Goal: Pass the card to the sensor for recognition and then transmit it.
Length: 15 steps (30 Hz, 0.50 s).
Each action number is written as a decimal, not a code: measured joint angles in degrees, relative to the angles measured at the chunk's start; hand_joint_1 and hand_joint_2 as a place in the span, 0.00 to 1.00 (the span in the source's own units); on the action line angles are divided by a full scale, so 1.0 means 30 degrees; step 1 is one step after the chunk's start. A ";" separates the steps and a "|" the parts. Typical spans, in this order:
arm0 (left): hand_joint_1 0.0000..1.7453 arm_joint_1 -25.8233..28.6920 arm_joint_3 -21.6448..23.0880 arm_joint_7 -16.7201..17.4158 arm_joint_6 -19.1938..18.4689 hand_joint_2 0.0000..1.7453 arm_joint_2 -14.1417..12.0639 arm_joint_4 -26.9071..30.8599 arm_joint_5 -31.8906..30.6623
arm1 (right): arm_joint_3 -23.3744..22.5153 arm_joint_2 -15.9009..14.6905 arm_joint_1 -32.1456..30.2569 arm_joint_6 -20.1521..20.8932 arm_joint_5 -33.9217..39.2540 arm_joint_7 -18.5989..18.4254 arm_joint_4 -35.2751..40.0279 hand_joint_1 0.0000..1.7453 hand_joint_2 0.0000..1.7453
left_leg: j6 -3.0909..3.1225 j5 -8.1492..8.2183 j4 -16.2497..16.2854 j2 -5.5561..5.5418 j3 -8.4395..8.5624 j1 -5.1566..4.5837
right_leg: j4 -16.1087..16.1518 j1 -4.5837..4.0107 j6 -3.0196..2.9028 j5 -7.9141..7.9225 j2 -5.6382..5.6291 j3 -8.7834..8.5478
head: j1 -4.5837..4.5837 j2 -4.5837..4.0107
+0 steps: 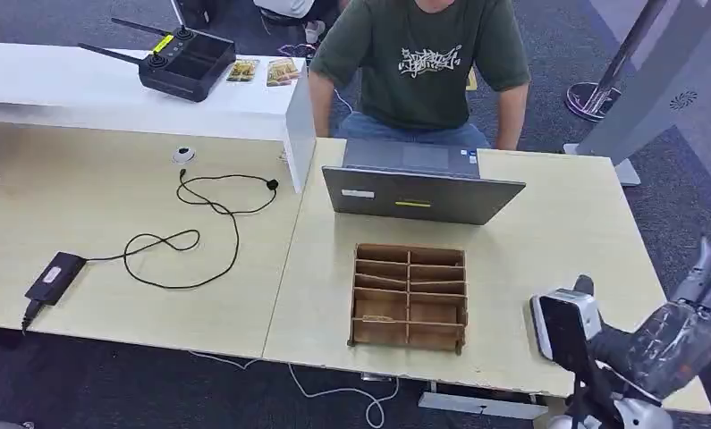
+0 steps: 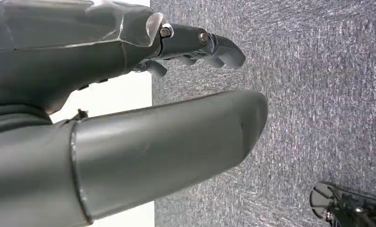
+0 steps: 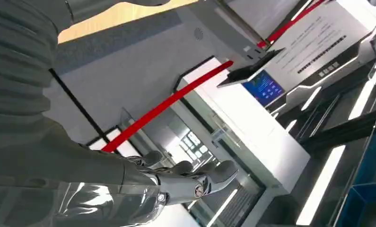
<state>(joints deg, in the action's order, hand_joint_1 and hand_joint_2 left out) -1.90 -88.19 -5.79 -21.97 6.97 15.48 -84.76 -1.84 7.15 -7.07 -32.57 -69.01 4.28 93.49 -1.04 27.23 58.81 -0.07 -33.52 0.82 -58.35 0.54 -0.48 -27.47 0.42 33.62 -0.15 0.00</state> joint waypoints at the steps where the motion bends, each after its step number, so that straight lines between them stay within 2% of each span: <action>1: 0.00 0.0000 0.0000 -0.0015 0.0000 0.00 0.0021 0.0029 -0.0007 | -0.0036 0.0109 -0.0223 -0.0065 -0.0158 -0.0007 0.0238 0.00 1.00 | 0.0000 0.0000 0.0000 0.0000 0.0000 0.0000 | 0.0000 0.0000 0.0000 0.0000 0.0000 0.0000 | -0.0008 0.0007; 15: 0.00 -0.0005 -0.0029 -0.0014 0.0007 0.00 0.0219 0.0240 0.0066 | -0.0874 0.1450 -0.2638 0.1014 -0.1843 -0.0342 0.2557 0.00 1.00 | 0.0001 0.0001 -0.0001 0.0004 0.0003 -0.0001 | 0.0002 0.0001 0.0000 0.0000 -0.0003 -0.0002 | -0.0007 0.0007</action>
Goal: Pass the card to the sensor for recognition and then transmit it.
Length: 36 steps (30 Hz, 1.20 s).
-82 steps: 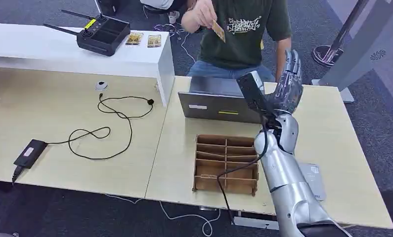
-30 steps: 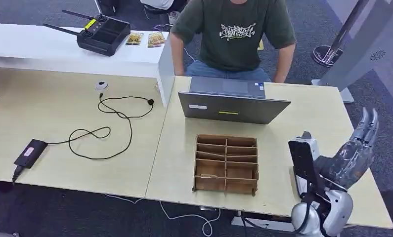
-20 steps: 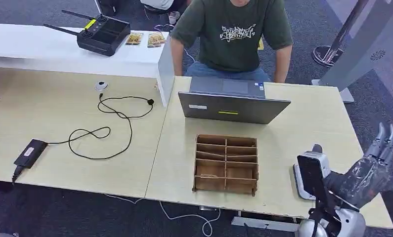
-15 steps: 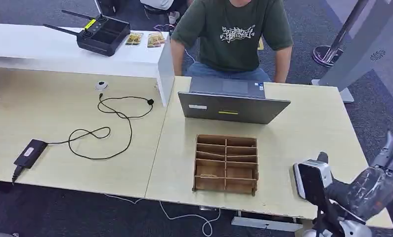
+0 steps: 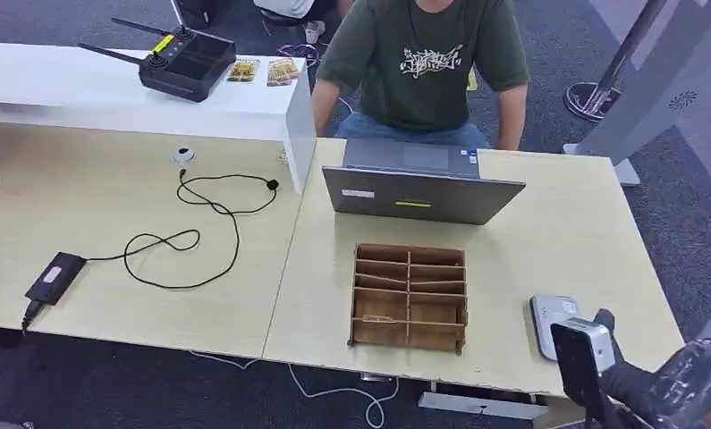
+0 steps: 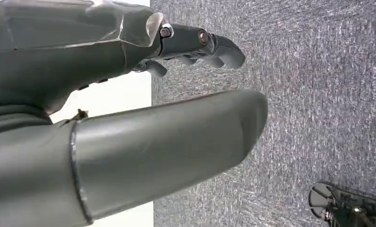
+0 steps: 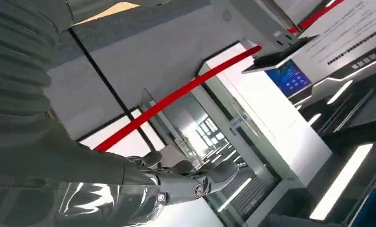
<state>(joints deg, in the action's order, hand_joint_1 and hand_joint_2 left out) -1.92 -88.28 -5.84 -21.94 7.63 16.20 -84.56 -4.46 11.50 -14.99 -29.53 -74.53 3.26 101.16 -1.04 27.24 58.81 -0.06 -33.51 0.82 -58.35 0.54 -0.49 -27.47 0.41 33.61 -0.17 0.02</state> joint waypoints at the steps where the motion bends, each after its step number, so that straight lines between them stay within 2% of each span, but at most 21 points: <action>1: 0.00 -0.0005 0.0000 0.0000 -0.0007 0.00 0.0015 0.0015 0.0007 | -0.0036 0.0073 -0.0158 0.0124 -0.0190 0.0000 0.0146 0.00 1.00 | 0.0000 0.0000 0.0000 0.0000 0.0000 0.0000 | 0.0000 0.0000 0.0000 0.0000 0.0000 -0.0001 | 0.0007 0.0000; 11: 0.00 0.0022 -0.0007 0.0000 -0.0109 0.00 0.0051 0.0051 0.0350 | -0.0036 0.0306 -0.1243 0.1705 -0.2361 -0.0627 0.0838 0.00 1.00 | 0.0005 0.0004 -0.0002 0.0002 -0.0002 0.0001 | 0.0000 -0.0001 -0.0001 -0.0004 0.0001 -0.0003 | 0.0000 -0.0007; 20: 0.00 0.0109 -0.0007 0.0000 -0.0357 0.00 0.0051 0.0124 0.0707 | 0.1160 0.0247 -0.1710 0.3942 -0.4423 -0.1931 0.1143 0.00 1.00 | 0.0005 0.0004 -0.0003 0.0006 -0.0002 0.0001 | -0.0001 -0.0001 -0.0002 -0.0004 0.0000 -0.0003 | 0.0000 0.0000; 26: 0.00 0.0210 -0.0007 0.0000 -0.0423 0.00 0.0036 0.0124 0.0707 | 0.2585 -0.0480 -0.1814 0.4545 -0.4546 -0.3400 0.1143 0.00 1.00 | 0.0006 0.0005 -0.0003 0.0008 -0.0003 0.0000 | 0.0000 0.0000 -0.0002 -0.0005 0.0000 -0.0003 | 0.0000 0.0000; 29: 0.00 0.0219 -0.0007 0.0000 -0.0423 0.00 0.0014 0.0124 0.0663 | 0.3535 -0.1247 -0.1816 0.5217 -0.4546 -0.4496 0.1143 0.00 1.00 | 0.0007 0.0005 -0.0003 0.0008 -0.0005 -0.0001 | 0.0003 0.0001 -0.0001 -0.0004 0.0000 -0.0004 | 0.0000 -0.0007; 36: 0.00 0.0222 -0.0007 0.0000 -0.0415 0.00 -0.0058 0.0124 0.0663 | 0.5553 -0.2478 -0.1741 0.7731 -0.4546 -0.5859 0.1041 0.00 1.00 | 0.0007 0.0006 -0.0004 0.0008 -0.0005 0.0001 | 0.0001 -0.0001 -0.0002 -0.0005 0.0001 -0.0003 | 0.0000 -0.0007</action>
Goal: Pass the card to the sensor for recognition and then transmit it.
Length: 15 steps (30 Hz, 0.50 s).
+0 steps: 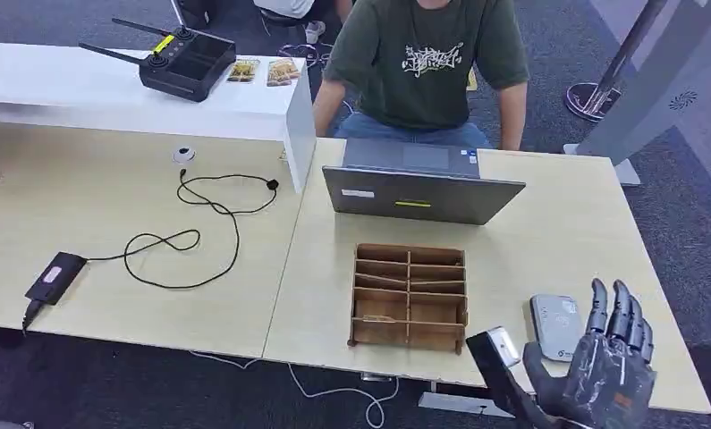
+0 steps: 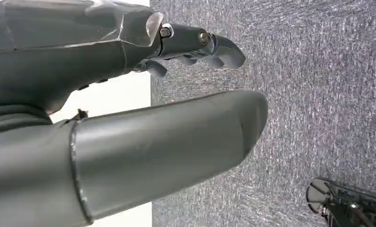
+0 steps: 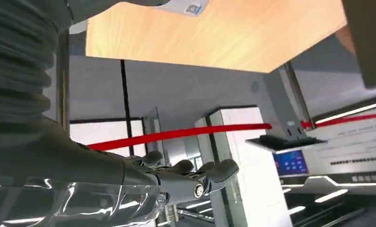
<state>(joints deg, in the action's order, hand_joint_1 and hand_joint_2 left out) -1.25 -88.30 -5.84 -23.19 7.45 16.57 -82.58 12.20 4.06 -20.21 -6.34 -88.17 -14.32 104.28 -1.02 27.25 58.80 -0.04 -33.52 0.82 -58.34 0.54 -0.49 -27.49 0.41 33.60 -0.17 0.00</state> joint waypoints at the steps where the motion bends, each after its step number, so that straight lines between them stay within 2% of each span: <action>1: 0.00 -0.0001 0.0000 0.0000 0.0000 0.00 -0.0022 0.0000 -0.0015 | 0.0386 -0.0248 0.0043 0.0255 0.0000 -0.0160 -0.0102 0.00 1.00 | 0.0000 0.0000 0.0000 0.0000 0.0002 0.0000 | 0.0000 0.0000 0.0000 0.0000 0.0000 0.0000 | 0.0000 0.0007; 7: 0.00 -0.0005 0.0000 0.0066 0.0015 0.00 -0.0109 0.0000 -0.0138 | 0.1622 -0.1237 0.0414 0.0611 0.0000 -0.0800 -0.0604 0.00 1.00 | 0.0000 0.0000 0.0000 0.0001 0.0001 0.0000 | 0.0001 0.0000 0.0000 0.0000 -0.0002 -0.0001 | 0.0007 0.0007; 15: 0.00 -0.0007 0.0000 0.0073 0.0080 0.00 -0.0160 0.0000 -0.0219 | 0.2424 -0.1777 0.0937 0.0756 0.0000 -0.0407 -0.1332 0.00 1.00 | 0.0000 0.0000 0.0000 0.0001 0.0002 0.0000 | 0.0001 0.0000 0.0001 0.0001 0.0000 0.0000 | 0.0000 0.0007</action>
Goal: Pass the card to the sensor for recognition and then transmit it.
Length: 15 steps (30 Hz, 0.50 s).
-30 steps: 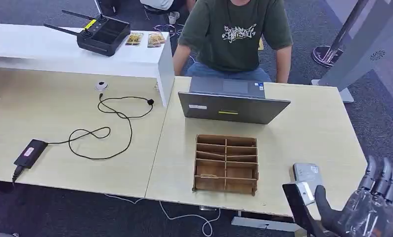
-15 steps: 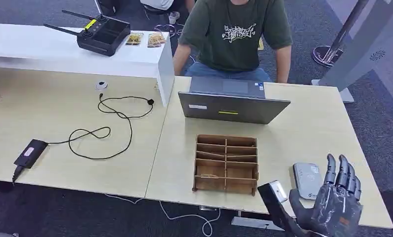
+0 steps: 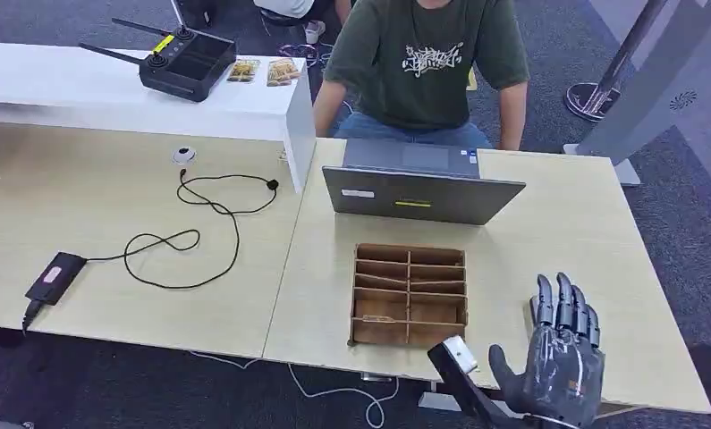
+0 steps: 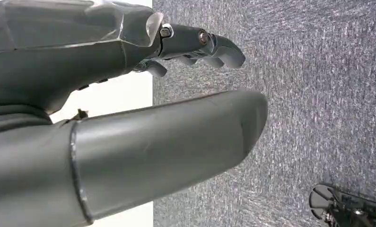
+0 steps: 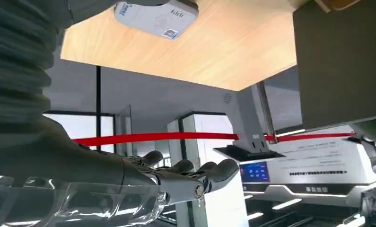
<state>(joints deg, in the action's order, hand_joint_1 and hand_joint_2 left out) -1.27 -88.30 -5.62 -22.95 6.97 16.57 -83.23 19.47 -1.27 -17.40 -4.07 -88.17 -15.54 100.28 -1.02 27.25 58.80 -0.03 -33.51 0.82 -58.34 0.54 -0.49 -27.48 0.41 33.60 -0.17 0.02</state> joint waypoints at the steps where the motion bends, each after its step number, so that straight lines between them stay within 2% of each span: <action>1: 0.00 -0.0001 0.0000 0.0015 0.0000 0.00 -0.0022 0.0000 0.0000 | 0.0073 -0.0036 0.0053 0.0022 0.0000 0.0043 -0.0096 0.00 1.00 | 0.0000 0.0000 0.0000 0.0000 0.0001 0.0001 | 0.0000 -0.0001 0.0000 0.0000 0.0000 0.0000 | 0.0000 -0.0007; 15: 0.00 -0.0030 0.0000 0.0044 0.0051 0.00 -0.0124 -0.0007 -0.0226 | 0.1094 -0.0299 0.0806 0.0037 0.0036 0.0262 -0.1298 0.00 1.00 | 0.0000 -0.0001 0.0000 0.0001 0.0000 0.0000 | -0.0001 0.0000 0.0000 0.0001 -0.0001 -0.0001 | 0.0000 -0.0007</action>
<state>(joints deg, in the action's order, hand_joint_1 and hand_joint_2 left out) -1.36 -88.30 -5.49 -22.80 6.60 16.55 -83.91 22.75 -2.16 -14.98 -3.96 -88.06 -14.75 96.39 -1.02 27.25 58.80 -0.03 -33.52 0.82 -58.34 0.54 -0.49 -27.48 0.41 33.60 -0.17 0.00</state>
